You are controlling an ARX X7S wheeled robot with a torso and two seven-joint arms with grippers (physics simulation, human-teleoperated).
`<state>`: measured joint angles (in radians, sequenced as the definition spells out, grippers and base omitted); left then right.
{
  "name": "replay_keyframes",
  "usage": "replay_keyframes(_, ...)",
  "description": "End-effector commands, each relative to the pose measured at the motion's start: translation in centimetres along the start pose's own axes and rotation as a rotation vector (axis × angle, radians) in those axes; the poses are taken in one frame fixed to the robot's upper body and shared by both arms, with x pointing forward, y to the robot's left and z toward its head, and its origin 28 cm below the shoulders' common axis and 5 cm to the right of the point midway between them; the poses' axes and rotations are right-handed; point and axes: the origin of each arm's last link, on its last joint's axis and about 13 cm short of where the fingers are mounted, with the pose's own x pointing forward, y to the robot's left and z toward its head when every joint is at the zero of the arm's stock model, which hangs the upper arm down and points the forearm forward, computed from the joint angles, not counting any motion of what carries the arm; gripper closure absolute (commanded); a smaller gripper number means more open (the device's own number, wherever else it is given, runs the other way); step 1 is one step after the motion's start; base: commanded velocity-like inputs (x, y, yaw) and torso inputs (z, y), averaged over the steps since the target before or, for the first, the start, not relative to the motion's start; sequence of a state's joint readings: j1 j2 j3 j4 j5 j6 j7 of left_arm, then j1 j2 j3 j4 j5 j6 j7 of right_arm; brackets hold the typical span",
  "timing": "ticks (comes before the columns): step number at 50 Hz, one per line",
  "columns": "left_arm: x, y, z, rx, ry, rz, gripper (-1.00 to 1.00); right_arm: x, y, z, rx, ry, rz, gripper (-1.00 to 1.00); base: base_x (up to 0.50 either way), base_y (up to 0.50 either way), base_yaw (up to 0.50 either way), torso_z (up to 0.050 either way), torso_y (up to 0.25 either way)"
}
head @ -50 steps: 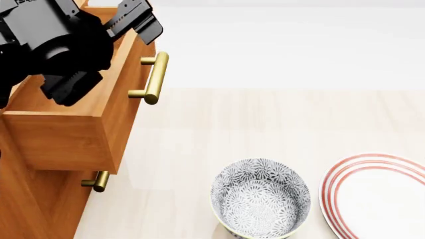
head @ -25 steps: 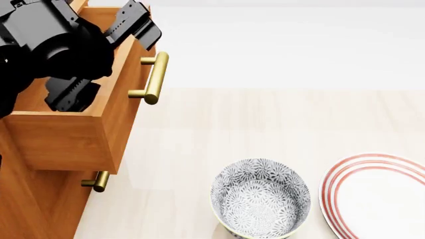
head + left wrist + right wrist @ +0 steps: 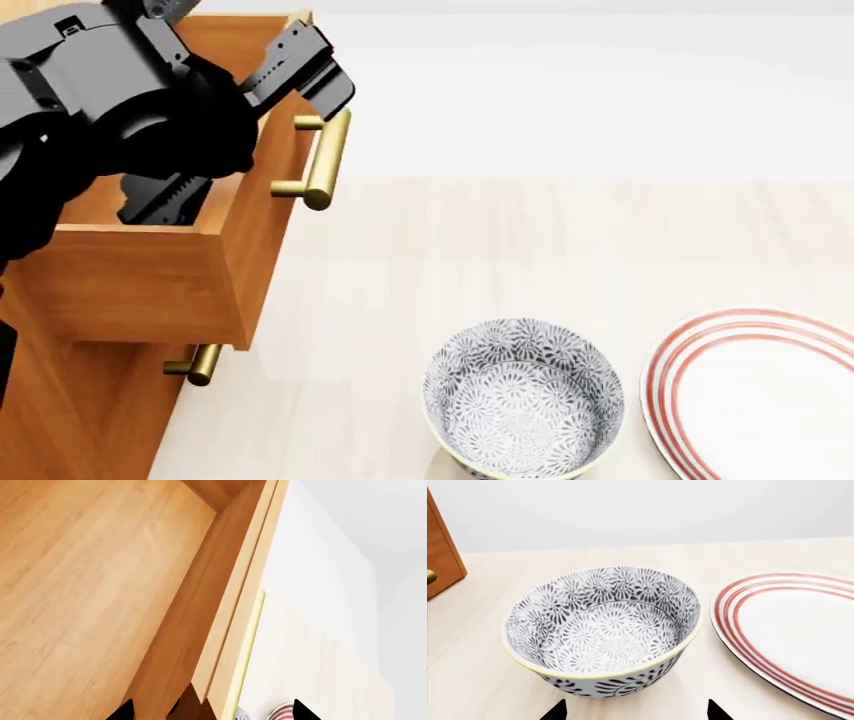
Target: Open the top drawer of the cabinet.
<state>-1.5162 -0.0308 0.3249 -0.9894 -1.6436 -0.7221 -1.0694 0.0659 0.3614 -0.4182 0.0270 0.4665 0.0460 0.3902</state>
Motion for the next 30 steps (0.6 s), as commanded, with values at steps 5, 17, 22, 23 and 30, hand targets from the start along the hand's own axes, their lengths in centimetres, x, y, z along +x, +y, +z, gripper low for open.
replay_keyframes(5, -0.1, -1.1, -1.6, 0.028, 0.056, -0.102, -1.00, 0.0, 0.1, 0.0, 0.004, -0.011, 0.009, -1.00, 0.00, 0.00, 0.00, 0.000, 0.000)
replay_keyframes(17, -0.2, -1.6, -2.5, 0.067, 0.070, -0.132, -1.00, 0.2, -0.1, 0.0, 0.005, -0.013, 0.004, -1.00, 0.00, 0.00, 0.00, 0.000, 0.000)
replay_keyframes(22, -0.4, -1.8, -2.9, 0.087, 0.078, -0.167, -1.00, 0.2, -0.1, 0.1, 0.005, -0.015, 0.001, -1.00, 0.00, 0.00, 0.00, 0.000, 0.000)
replay_keyframes(23, -0.5, -1.9, -3.0, 0.088, 0.080, -0.169, -1.00, 0.3, -0.1, 0.1, 0.005, -0.015, 0.000, -1.00, 0.00, 0.00, 0.00, 0.000, 0.000)
replay_keyframes(30, -0.8, -2.2, -3.4, 0.105, 0.089, -0.194, -1.00, 0.3, -0.1, 0.2, 0.006, -0.016, -0.003, -1.00, 0.00, 0.00, 0.00, 0.000, 0.000)
